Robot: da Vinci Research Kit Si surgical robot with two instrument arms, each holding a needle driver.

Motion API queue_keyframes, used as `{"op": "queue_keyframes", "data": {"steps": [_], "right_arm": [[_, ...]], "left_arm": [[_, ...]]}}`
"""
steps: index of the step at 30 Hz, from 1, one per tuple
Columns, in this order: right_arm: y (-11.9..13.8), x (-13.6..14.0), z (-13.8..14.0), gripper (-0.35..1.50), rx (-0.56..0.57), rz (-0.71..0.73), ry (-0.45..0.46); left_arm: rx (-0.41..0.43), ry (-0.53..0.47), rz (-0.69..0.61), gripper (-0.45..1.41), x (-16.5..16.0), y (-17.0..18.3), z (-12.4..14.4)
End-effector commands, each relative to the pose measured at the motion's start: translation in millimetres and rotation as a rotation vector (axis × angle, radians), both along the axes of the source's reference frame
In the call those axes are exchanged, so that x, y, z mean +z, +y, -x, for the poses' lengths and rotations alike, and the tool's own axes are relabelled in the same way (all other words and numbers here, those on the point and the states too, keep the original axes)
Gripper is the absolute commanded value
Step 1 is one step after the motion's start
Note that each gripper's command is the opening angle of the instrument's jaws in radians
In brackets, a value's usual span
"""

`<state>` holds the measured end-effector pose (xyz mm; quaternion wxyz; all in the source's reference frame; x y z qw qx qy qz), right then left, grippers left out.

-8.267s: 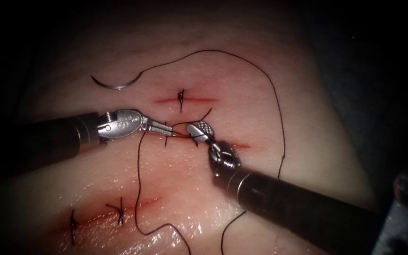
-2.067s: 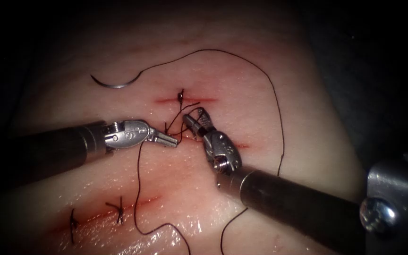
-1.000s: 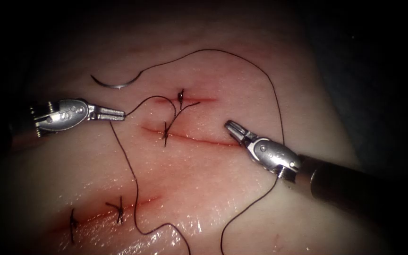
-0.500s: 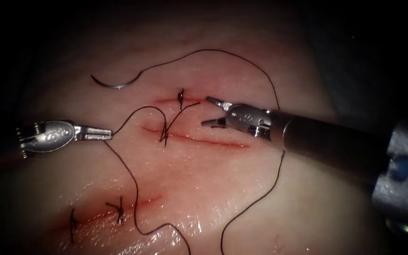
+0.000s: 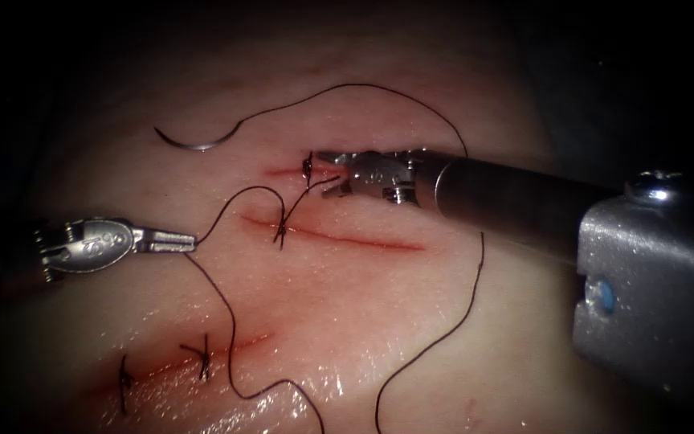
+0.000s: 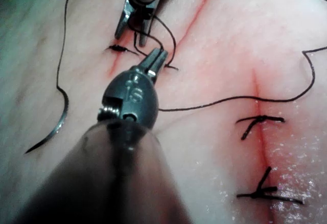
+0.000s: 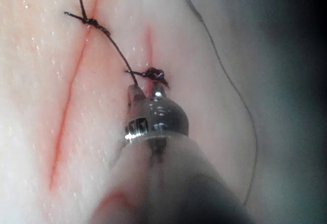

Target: Wound Closure

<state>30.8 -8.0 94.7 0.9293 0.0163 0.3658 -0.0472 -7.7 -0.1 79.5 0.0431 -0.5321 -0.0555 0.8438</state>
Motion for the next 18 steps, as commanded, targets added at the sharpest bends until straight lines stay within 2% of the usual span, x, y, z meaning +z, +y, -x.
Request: {"op": "queue_keyframes", "data": {"steps": [1,4,8,11,13,15,17,18], "right_arm": [[0.9,0.4,-0.8,-0.35,-0.016,-0.007,-0.008],[0.8,0.3,-0.5,-0.35,-0.049,-0.055,-0.036],[0.5,-1.4,-0.1,-0.35,-0.062,-0.069,-0.028],[1.6,-5.4,-0.1,-0.35,0.004,-0.039,0.047],[2.6,-9.1,-1.4,-0.35,0.013,0.038,0.113],[3.1,-10.9,-2.4,-0.35,0.021,0.075,0.136],[3.2,-11.5,-2.9,-0.35,0.023,0.087,0.144],[3.7,-12.7,-4.0,-0.35,0.025,0.114,0.163]], "left_arm": [[0.006,0.002,-0.002,-0.45,0.7,0.1,0.4],[0.008,0.001,-0.005,-0.45,0.8,-0.3,0.2],[0.006,-0.002,-0.014,-0.45,0.9,-0.5,-0.1],[0.005,-0.003,-0.019,-0.45,1.1,-0.4,-0.1],[0.007,-0.007,-0.020,-0.45,1.4,-0.4,0.3],[0.010,-0.007,-0.020,-0.45,1.5,-0.4,0.4],[0.013,-0.008,-0.021,-0.45,1.6,-0.4,0.5],[0.013,-0.010,-0.021,-0.45,1.7,-0.5,0.7]]}}
